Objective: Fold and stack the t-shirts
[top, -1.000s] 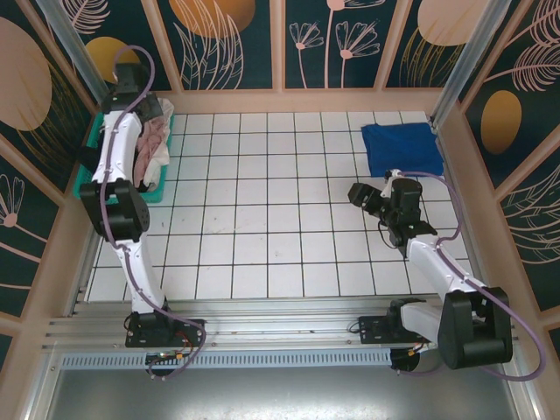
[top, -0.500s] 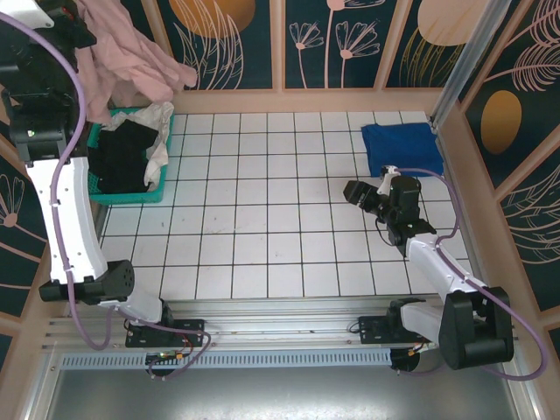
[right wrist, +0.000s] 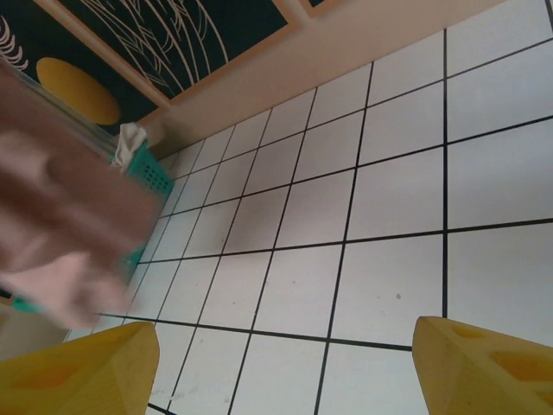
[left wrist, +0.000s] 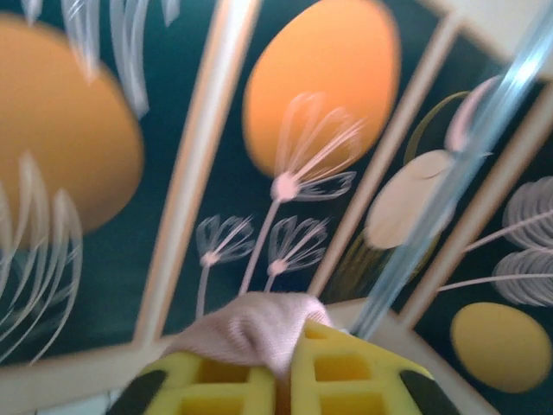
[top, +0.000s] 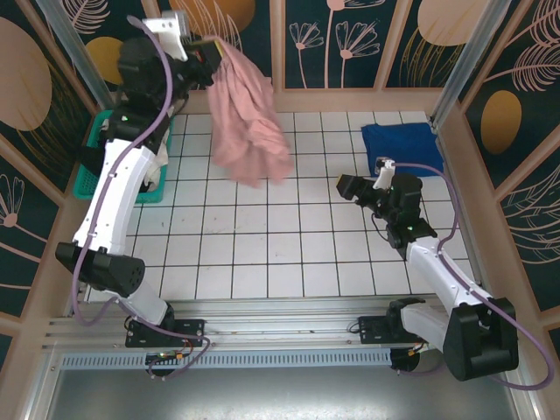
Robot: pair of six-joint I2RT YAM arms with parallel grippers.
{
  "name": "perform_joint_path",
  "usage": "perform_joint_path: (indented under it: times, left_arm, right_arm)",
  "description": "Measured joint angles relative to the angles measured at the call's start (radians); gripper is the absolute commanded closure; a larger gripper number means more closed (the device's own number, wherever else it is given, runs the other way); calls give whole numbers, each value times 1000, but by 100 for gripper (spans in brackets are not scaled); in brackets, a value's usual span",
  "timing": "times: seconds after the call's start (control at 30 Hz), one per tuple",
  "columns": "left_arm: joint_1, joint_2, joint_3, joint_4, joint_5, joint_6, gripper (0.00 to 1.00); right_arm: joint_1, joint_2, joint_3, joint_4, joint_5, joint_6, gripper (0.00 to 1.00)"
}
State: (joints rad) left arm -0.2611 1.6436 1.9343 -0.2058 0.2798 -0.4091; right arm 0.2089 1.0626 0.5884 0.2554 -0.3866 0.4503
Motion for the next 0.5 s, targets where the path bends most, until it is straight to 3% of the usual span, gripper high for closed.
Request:
perform_joint_path:
  times: [0.03,0.13,0.27,0.37,0.5]
  left_arm:
    - [2,-5,-74,15,-27,-11,42]
    - [13,11,-262,31,-105,-32,23]
    - [36,74,-462,40,-178,-49,20]
    - [42,123,-579,60,-171,-51,16]
    - [-25,209,-615,77,-146,-40,14]
  right_arm:
    - [4,2,0,0,2,0,23]
    - [17,20,0,-1,23,-1,23]
    - [40,91,0,-7,69,-5,23]
    - [47,179,0,-8,102,-12,23]
    - [53,343,43,-18,129,-28,23]
